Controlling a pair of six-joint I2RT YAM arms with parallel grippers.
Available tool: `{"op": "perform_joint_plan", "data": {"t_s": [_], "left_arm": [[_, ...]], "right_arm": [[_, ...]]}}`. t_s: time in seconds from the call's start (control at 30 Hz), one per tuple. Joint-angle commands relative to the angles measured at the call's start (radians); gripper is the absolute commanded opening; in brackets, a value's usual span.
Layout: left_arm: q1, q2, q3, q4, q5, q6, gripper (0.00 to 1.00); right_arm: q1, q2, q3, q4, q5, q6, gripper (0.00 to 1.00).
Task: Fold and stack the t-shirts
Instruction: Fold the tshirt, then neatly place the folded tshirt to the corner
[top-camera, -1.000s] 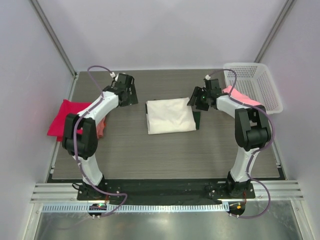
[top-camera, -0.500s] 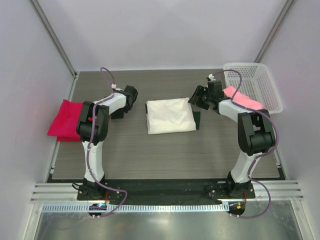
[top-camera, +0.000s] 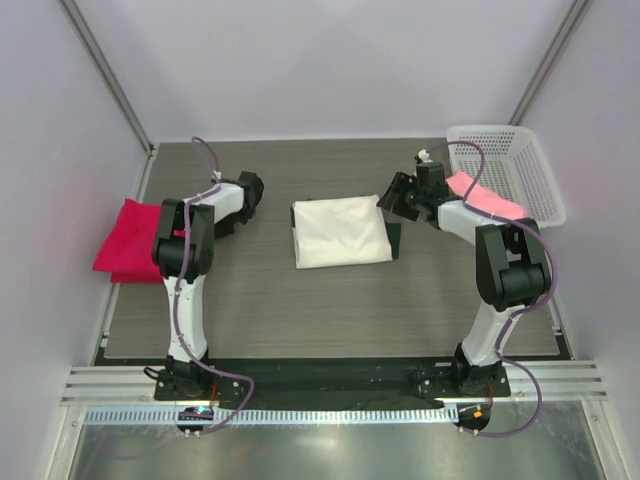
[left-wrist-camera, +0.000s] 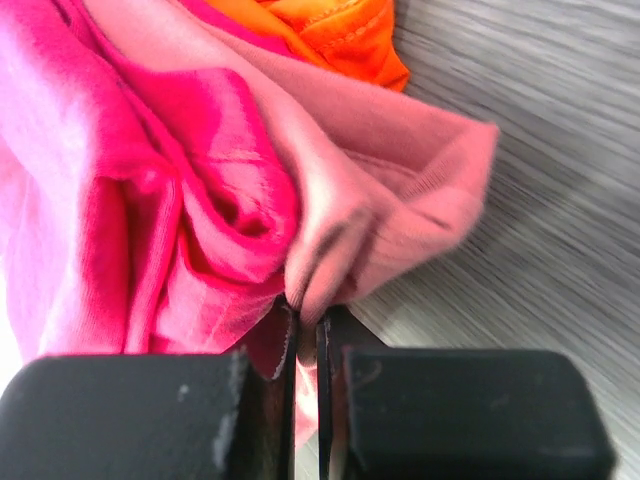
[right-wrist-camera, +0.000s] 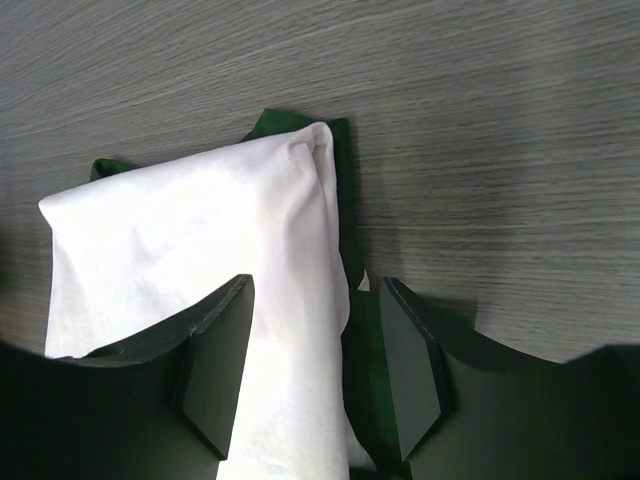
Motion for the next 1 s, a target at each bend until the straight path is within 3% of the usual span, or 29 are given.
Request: {"op": "perform_joint_plan", "data": {"t_s": [0.0,0.17,0.2,0.23,0.33,0.5,0.6,0.77,0.97], "left_arm": [[-0.085,-0.040,0.069,-0.015,0.101,-0.069,0.00],[-0.194,0.006,0.266,-0.065,0.234,-0.147,0.00],[-0.203,0.017,0.297,-0.078,0.257,-0.157,0.05],[-0.213,0.035,0.325,-0.087,0.265,-0.172,0.27],[-0.225,0.017,0.368,-0.101,0.308,-0.191,0.62],[-0.222,-0.118,0.232,0.031,0.420,-0.201,0.81],[-0.213,-0.221,0.120,0.150,0.576,-0.217,0.98],[-0.213,-0.304,-0.018,0.329,0.786,-0.250,1.00],[-0.213,-0.286,-0.101,0.471,0.898,-0.298,1.00]], "right_arm": [[-0.018,-0.024,-0.007,0.042,0.008,0.011,0.59],[-0.024,-0.021,-0.015,0.033,0.016,0.004,0.65],[-0.028,-0.018,-0.015,0.033,0.008,0.004,0.67],[-0.027,-0.015,-0.013,0.033,-0.006,0.003,0.69],[-0.028,0.019,0.005,0.038,-0.071,0.000,0.73],[-0.028,0.073,0.008,0.121,-0.211,0.021,0.76],[-0.028,0.109,0.025,0.118,-0.233,0.024,0.76],[-0.028,0.182,0.077,0.069,-0.207,0.017,0.70],[-0.022,0.244,0.169,-0.069,-0.158,0.000,0.63]]}}
